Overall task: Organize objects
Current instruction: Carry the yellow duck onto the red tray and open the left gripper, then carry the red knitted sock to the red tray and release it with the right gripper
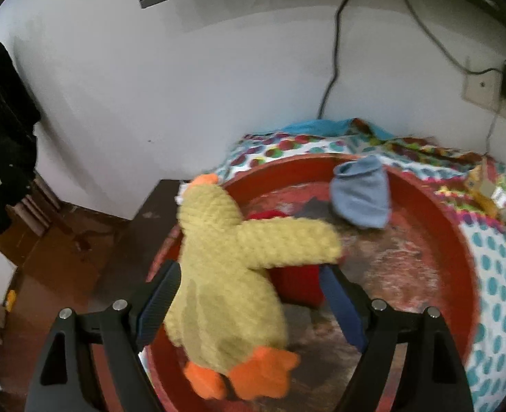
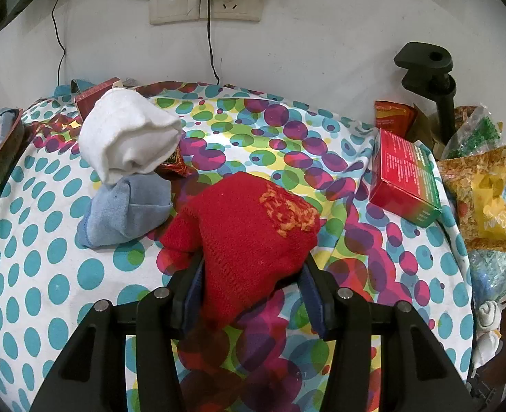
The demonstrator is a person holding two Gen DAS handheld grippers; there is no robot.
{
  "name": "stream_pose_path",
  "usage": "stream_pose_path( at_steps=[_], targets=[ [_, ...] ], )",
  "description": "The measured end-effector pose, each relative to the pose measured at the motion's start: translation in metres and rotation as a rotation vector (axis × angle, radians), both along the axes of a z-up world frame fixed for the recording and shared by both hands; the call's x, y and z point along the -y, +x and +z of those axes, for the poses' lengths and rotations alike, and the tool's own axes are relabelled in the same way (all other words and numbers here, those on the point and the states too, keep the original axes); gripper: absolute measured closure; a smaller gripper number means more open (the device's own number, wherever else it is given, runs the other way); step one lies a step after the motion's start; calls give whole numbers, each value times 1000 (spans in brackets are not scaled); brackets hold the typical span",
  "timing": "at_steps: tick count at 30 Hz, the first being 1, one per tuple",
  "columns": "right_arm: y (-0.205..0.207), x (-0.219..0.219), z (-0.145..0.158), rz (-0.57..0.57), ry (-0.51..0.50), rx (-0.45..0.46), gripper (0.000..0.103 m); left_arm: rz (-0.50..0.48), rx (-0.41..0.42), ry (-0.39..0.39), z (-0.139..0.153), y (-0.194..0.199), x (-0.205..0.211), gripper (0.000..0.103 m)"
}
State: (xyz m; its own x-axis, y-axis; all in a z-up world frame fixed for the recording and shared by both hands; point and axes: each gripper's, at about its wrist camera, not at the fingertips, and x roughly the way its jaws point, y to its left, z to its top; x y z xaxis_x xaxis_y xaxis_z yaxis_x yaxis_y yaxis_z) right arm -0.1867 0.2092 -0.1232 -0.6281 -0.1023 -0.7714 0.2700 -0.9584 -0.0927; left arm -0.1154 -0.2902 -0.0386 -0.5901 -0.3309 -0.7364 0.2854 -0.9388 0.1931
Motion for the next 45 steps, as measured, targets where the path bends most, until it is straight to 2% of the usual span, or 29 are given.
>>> stream_pose_path(
  at_steps=[7,9,11,16,20,23,26,33,38,45],
  targets=[
    [0,0,0,0,6,-2,54,-7,-6,49,6,10,-23,18],
    [0,1,1,0,6,-2,54,5,0,16,6,14,-30,18],
    [0,0,1,1,8,-3,54,-2,15,-55,4,20,-47,18],
    [0,1,0,-1,8,-6,55,-62,1,-122,5,43,-87,18],
    [1,2,1,1,17,-14,55,-115,-17,-136,5,56,-116,18],
    [3,0,3,1,3,-28,56,-152,-4,-80,0,60,-129,18],
    [4,-5,5,-6,-16,-34,56,-159,-11,-65,-5,67,-138,18],
    [5,-5,5,-17,-25,-35,56,-117,-2,14,-12,82,-136,18],
    [10,-1,8,-13,-19,-38,56,-92,-10,-15,-11,90,-129,18],
    [25,19,41,29,-28,-93,56,-99,-10,45,-16,96,-123,18]
  ],
)
